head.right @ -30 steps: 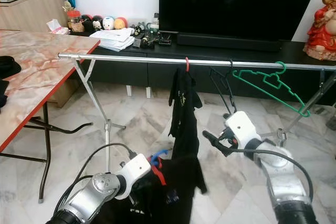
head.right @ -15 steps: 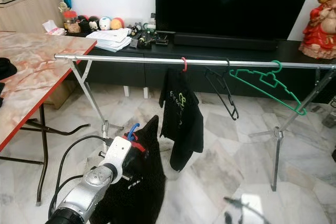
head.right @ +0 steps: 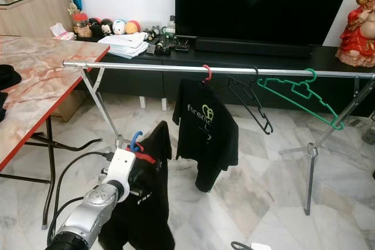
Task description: Hang hanger
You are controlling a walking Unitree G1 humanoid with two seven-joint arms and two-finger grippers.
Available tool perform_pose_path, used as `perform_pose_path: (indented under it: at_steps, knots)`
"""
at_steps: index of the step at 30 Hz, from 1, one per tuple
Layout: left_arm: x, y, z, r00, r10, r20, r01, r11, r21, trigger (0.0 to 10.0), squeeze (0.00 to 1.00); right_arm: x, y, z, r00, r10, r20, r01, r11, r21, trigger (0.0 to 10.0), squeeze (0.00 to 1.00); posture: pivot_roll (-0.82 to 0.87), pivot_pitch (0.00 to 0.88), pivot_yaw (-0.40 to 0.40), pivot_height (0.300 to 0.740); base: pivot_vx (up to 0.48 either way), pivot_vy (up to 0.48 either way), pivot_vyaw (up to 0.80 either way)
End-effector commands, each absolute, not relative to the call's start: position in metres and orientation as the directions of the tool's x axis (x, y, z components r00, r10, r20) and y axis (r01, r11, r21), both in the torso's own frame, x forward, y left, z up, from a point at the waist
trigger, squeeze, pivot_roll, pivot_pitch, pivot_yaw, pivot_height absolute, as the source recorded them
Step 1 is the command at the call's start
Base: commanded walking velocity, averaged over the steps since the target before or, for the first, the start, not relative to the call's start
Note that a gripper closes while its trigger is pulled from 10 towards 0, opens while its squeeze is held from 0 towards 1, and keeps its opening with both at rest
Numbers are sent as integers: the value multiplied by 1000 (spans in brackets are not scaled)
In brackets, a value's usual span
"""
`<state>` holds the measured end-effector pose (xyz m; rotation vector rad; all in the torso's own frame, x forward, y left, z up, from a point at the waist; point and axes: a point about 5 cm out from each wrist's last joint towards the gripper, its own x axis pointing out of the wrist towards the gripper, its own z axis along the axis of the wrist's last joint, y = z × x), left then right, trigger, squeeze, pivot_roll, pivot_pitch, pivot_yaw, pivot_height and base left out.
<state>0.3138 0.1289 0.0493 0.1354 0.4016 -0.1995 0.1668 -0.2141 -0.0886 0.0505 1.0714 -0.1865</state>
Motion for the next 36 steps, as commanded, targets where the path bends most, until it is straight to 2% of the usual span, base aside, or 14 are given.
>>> perform_pose_path:
  at_steps: [1,6,15,36]
  knots:
    - [321,126,60,916,-172,-362,220,971,96,10000,0,167,-215,-88,463,-132,-877,178,983,-53,10000,0,3,0,11,740,326,0,0]
    - [321,124,62,922,-175,-344,212,974,73,10000,0,161,-210,-92,438,-90,-894,142,989,-30,10000,0,16,0,-1,740,334,0,0]
    - [320,127,60,917,-182,-354,225,971,84,10000,0,159,-214,-92,437,-98,-894,126,991,-47,10000,0,15,0,0,740,370,0,0]
    - [324,135,65,918,-183,-351,235,966,110,10000,0,158,-208,-94,437,-93,-895,149,988,-30,10000,0,18,0,16,740,394,0,0]
